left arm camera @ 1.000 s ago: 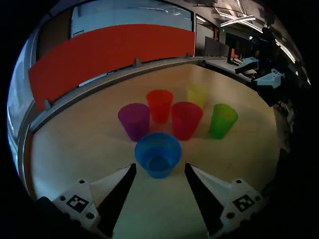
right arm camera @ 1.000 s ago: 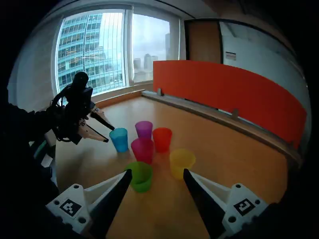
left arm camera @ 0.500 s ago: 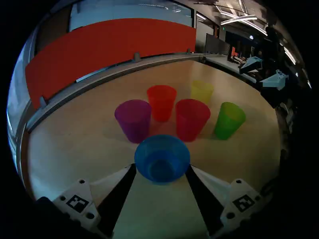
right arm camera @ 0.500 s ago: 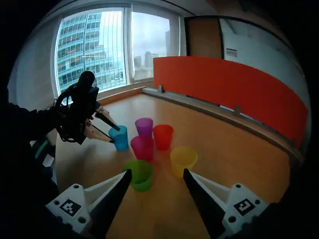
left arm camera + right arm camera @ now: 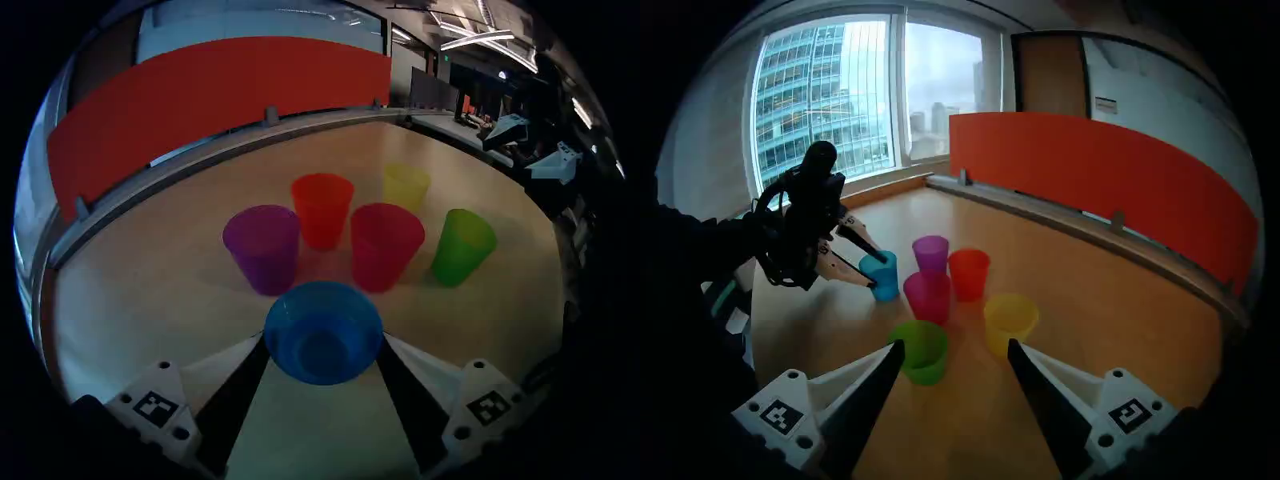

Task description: Pour water

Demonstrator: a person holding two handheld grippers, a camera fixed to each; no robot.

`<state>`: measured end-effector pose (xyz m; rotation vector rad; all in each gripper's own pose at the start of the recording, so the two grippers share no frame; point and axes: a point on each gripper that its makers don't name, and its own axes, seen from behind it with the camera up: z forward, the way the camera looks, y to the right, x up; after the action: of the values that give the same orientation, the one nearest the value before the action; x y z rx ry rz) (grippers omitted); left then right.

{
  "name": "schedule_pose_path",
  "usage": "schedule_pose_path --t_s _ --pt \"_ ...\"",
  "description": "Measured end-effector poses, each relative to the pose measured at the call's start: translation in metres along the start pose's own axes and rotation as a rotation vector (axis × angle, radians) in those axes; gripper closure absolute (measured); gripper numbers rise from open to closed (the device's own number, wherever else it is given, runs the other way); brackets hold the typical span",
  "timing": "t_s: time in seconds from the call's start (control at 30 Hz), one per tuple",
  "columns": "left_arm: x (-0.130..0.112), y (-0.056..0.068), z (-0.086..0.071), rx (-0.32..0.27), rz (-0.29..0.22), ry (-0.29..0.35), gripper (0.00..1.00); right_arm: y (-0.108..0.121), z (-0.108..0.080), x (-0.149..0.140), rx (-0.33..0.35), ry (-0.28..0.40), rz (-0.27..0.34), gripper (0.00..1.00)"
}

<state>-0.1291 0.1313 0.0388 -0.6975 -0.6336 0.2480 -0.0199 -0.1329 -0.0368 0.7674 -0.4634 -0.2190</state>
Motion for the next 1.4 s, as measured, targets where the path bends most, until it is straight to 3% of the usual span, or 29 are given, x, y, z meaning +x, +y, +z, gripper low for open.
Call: schedule_pose_path --t_s 0.8,1.4 --pt "0.006 -0.002 0.0 0.023 0.009 0.02 0.13 -0.004 0.002 -0.007 0.005 -0.017 -0.015 0.0" --pt "0.056 -0.007 -0.041 0.064 0.014 0.182 0.13 -0.013 0.01 -0.015 0.015 -0.04 -0.043 0.0"
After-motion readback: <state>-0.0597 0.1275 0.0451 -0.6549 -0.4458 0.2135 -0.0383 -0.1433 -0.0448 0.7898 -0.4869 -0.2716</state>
